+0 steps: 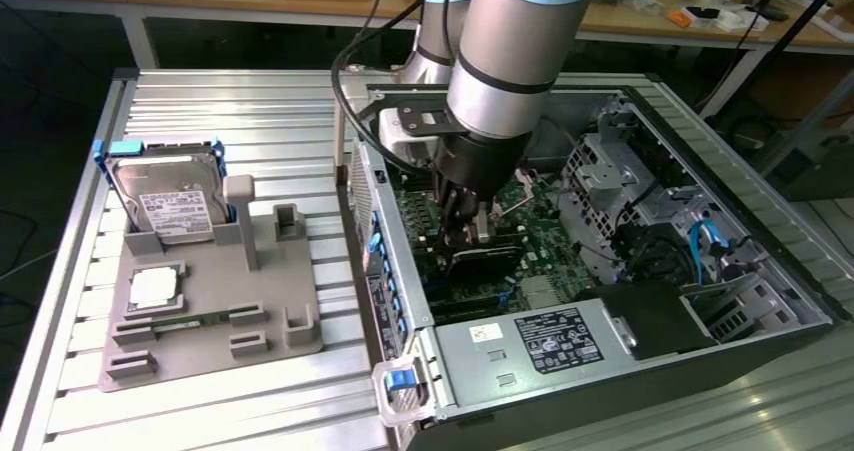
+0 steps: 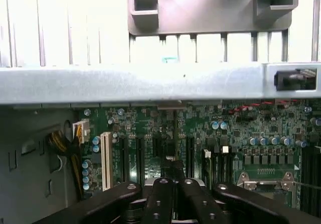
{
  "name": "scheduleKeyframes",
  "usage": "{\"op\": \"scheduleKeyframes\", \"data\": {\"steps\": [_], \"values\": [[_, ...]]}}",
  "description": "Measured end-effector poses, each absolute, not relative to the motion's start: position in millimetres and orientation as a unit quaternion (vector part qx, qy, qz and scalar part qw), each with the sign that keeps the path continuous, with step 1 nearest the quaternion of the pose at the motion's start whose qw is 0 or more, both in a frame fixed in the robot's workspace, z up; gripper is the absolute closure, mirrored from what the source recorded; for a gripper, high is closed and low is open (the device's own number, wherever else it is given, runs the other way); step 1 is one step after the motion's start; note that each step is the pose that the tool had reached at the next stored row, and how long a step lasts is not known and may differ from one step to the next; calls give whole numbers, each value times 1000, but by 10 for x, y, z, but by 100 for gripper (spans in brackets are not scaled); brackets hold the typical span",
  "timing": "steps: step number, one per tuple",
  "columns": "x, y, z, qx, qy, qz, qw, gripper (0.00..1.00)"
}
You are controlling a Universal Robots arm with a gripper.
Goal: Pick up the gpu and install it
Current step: 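Press down on the gpu until it lock into place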
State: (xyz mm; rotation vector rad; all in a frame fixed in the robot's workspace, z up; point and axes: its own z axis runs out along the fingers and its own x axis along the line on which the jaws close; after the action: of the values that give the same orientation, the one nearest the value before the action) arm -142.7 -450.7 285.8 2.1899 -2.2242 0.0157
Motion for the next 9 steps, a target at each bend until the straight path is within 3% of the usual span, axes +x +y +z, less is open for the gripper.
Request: {"op": "scheduleKeyframes", "data": {"steps": [9], "values": [[-1429,-4507,2861,695,-719,-15,13,89]]}}
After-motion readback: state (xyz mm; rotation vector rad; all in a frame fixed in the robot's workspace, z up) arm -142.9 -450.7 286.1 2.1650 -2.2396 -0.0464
